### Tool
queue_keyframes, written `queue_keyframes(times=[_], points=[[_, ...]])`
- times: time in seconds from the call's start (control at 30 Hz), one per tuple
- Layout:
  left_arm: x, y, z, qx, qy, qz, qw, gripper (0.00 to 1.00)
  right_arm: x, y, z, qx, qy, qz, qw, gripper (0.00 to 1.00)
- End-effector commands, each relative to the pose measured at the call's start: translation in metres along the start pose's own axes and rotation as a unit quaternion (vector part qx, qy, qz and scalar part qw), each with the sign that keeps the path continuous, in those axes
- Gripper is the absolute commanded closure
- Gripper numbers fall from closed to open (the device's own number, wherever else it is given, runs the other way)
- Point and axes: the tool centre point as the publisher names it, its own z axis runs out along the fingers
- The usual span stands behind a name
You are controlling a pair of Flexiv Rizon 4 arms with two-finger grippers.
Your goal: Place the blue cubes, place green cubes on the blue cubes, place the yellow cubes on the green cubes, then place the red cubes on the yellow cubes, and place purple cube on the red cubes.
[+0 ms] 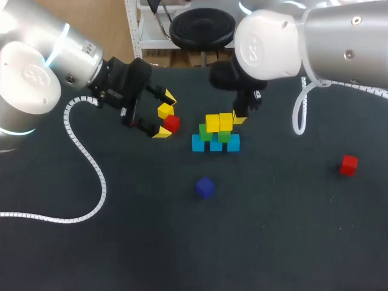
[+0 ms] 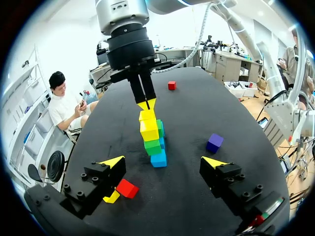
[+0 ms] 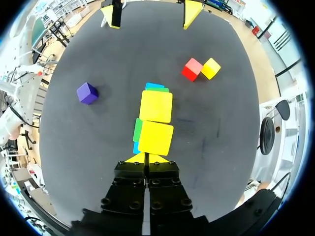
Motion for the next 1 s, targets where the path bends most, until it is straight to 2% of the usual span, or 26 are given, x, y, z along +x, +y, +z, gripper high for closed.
queue_keyframes(times=[0.03, 0.53, 1.0], points=[[-0.001, 0.002, 0.000, 0.003, 0.003, -0.001, 1.000, 0.00, 0.000, 0.004, 0.000, 0.000, -0.001, -0.002, 1.000, 1.00], [-0.001, 0.002, 0.000, 0.003, 0.003, -0.001, 1.000, 0.00, 0.014, 0.000, -0.003, 0.005, 0.014, 0.010, 1.000, 1.00], [-0.001, 0.002, 0.000, 0.003, 0.003, -0.001, 1.000, 0.00, 0.012, -0.010, 0.002, 0.003, 0.013, 0.009, 1.000, 1.00]])
